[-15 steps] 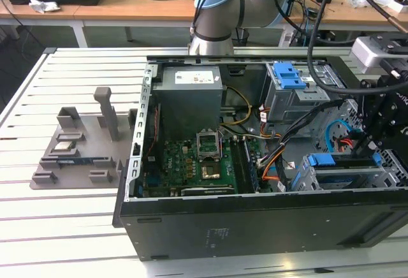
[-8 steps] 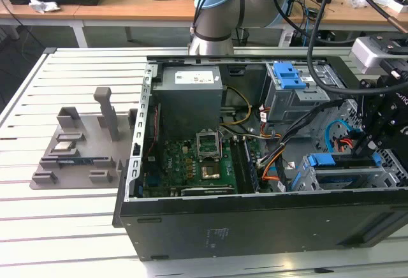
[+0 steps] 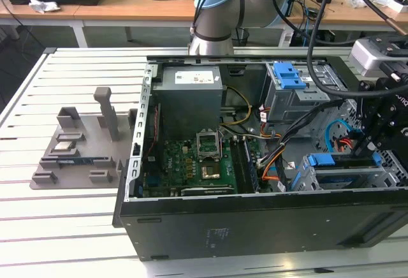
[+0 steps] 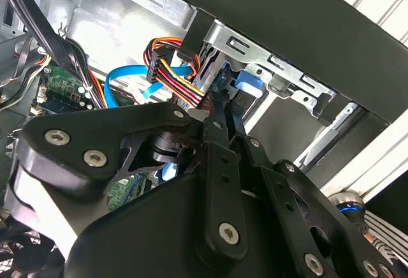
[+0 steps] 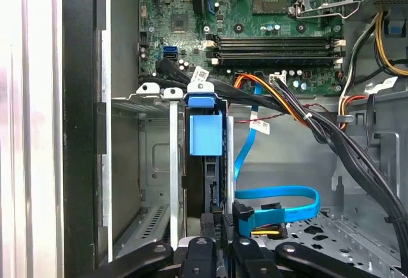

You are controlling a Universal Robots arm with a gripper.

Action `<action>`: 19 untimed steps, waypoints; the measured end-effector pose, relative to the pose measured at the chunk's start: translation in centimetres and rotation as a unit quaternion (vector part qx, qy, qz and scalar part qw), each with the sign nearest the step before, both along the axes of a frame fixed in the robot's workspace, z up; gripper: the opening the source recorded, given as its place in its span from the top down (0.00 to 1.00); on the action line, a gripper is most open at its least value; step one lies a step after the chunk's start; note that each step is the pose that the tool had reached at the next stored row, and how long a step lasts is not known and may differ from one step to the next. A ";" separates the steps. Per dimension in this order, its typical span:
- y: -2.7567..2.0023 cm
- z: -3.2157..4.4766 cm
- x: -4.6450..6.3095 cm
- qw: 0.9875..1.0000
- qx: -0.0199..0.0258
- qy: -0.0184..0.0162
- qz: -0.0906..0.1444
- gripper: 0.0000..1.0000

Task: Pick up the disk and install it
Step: 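Insert the first disk wire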

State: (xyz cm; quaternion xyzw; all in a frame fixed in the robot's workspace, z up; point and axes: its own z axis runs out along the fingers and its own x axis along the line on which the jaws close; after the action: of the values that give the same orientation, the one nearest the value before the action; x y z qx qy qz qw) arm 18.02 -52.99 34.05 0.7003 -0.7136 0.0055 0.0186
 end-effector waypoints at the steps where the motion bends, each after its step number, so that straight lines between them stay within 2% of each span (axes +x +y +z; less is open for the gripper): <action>1: -0.01 -0.10 0.0 1.000 0.000 0.000 0.000 0.83; 9: -0.04 -0.32 0.0 1.000 0.000 0.000 0.000 0.82; 10: -0.04 -0.31 0.0 1.000 0.000 0.000 0.000 0.76; 11: -0.04 -0.24 0.0 1.000 0.000 0.000 0.000 0.76; 16: 0.04 1.38 0.0 1.000 0.000 0.000 0.000 0.77; 17: 0.06 1.76 0.0 1.000 0.000 0.000 0.000 0.84; 18: 0.07 2.09 0.0 1.000 0.000 0.000 0.000 0.84; 19: 0.08 2.49 0.0 1.000 0.000 0.000 0.000 0.89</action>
State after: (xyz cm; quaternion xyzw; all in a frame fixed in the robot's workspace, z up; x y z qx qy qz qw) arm 18.01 -52.91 36.54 0.7004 -0.7135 0.0055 0.0186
